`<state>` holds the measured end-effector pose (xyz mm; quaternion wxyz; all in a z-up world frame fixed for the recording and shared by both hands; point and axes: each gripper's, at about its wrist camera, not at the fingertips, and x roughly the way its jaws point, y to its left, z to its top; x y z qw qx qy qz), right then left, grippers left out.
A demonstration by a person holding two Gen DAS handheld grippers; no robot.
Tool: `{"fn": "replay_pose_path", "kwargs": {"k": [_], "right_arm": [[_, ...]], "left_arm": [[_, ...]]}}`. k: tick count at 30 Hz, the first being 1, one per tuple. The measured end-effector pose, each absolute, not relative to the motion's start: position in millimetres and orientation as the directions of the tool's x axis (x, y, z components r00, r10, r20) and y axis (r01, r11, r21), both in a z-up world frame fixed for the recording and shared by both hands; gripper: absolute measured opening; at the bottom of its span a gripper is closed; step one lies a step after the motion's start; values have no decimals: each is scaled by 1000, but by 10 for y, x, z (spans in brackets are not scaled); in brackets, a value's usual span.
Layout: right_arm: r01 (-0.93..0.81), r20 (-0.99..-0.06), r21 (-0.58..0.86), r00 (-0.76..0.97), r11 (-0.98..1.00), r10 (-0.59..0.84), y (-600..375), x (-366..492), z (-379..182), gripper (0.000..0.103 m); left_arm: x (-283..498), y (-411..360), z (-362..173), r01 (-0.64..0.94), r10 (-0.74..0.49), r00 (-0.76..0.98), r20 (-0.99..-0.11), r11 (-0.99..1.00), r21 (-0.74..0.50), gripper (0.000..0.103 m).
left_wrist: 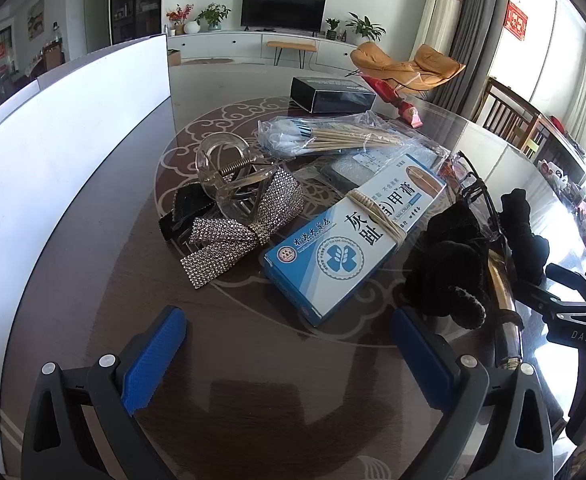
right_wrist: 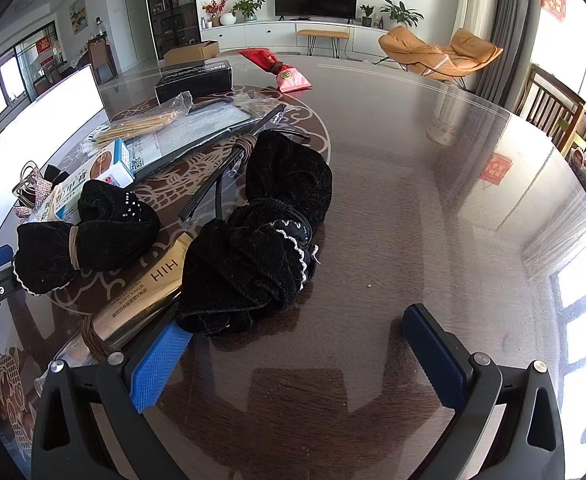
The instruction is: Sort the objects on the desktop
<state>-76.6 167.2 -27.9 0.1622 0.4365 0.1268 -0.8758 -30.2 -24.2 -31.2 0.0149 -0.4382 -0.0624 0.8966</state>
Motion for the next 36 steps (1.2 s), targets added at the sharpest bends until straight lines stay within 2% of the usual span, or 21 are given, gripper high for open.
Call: {"fn": "replay_pose_path", "kwargs": {"k": [6, 15, 36], "right_arm": [[395, -806, -80, -566, -915, -174, 1667, -774, -283, 103], [395, -806, -80, -566, -915, -174, 1670, -769, -281, 103], [394, -805, -81, -567, -916, -172, 1681, -755, -278, 103]], "left_arm": [[-286, -311, -309, 58, 85, -627, -775, -986, -156, 103], [-308, -258, -305, 58, 56, -623, -780, -991, -118, 103], [-319, -261, -315, 62, 53, -620, -783, -991, -116, 103]]}}
